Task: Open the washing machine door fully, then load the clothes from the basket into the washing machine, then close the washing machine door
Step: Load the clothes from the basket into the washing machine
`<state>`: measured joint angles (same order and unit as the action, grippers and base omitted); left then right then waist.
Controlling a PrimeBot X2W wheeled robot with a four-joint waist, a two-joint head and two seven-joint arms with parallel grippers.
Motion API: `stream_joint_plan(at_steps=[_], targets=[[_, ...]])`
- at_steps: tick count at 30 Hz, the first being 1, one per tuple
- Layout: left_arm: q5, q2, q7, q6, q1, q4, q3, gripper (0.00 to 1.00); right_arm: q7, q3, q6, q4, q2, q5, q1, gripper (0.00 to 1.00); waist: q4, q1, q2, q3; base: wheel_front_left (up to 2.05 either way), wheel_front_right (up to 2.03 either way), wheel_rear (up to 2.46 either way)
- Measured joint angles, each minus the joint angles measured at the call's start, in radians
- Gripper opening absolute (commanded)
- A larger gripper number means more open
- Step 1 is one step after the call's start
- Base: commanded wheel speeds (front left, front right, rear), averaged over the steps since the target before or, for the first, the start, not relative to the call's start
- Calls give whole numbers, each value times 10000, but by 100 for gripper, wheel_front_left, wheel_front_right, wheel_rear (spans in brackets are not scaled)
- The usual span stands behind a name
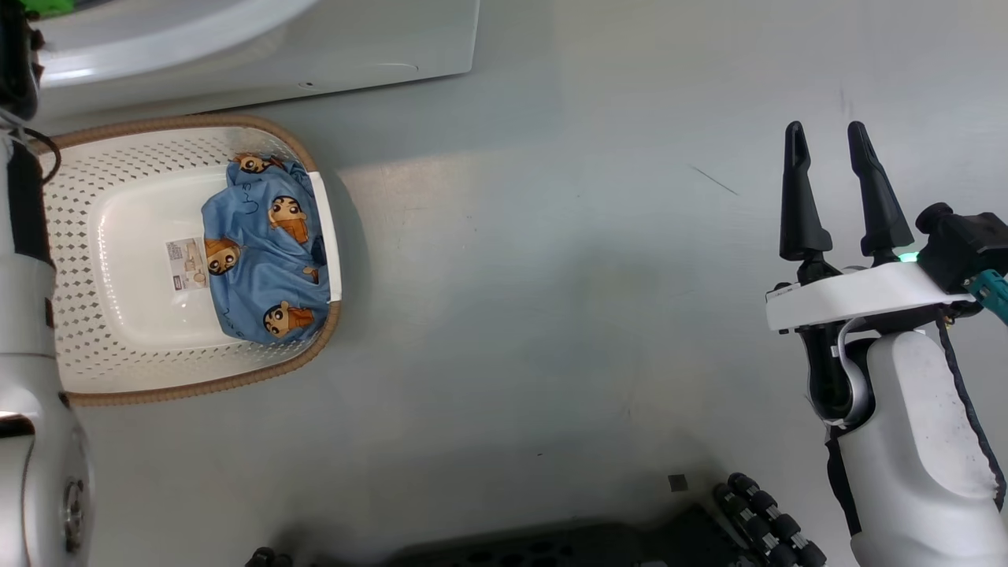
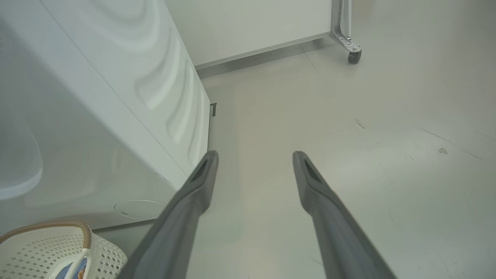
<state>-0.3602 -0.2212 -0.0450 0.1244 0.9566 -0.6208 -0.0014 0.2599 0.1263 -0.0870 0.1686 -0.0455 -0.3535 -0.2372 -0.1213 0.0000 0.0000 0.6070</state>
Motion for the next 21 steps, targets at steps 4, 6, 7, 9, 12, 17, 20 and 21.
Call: stream_joint_plan(at_steps=[4, 6, 7, 9, 12, 17, 20, 21], targets=[[-42, -157, -171, 0, 451, 121, -182, 0, 0, 4, 6, -50, -2, 0, 0, 100, 13, 0, 0, 234, 0, 0, 0], [-79, -188, -263, 0, 685, 167, -286, 0, 2, 8, 13, -84, -2, 0, -1, 100, 24, 0, 0, 374, 0, 0, 0], [-88, -201, -261, 0, 776, 178, -326, 0, 0, 10, 13, -107, -2, 0, -1, 100, 29, 0, 0, 445, 0, 0, 0], [-105, -242, -336, 0, 932, 203, -387, 0, 0, 19, 15, -148, 0, 0, -4, 100, 40, 0, 0, 592, 0, 0, 0], [-150, -318, -384, 0, 1107, 211, -477, 0, 0, 42, 15, -194, -2, -17, -12, 100, 56, 0, 0, 812, 0, 0, 0], [-468, -591, -403, 2, 1473, 261, -602, 0, 2, 71, 29, -303, -2, -75, -117, 100, 78, 0, 0, 1239, 0, 0, 0], [-562, -612, -291, 2, 1669, 453, -840, 0, 2, 71, 29, -313, -2, -84, -158, 100, 94, 0, 0, 1440, 0, 0, 0], [-639, -619, -282, 6, 1744, 477, -880, 0, 2, 71, 29, -326, -2, -84, -176, 100, 99, 0, 0, 1508, 0, 0, 0]])
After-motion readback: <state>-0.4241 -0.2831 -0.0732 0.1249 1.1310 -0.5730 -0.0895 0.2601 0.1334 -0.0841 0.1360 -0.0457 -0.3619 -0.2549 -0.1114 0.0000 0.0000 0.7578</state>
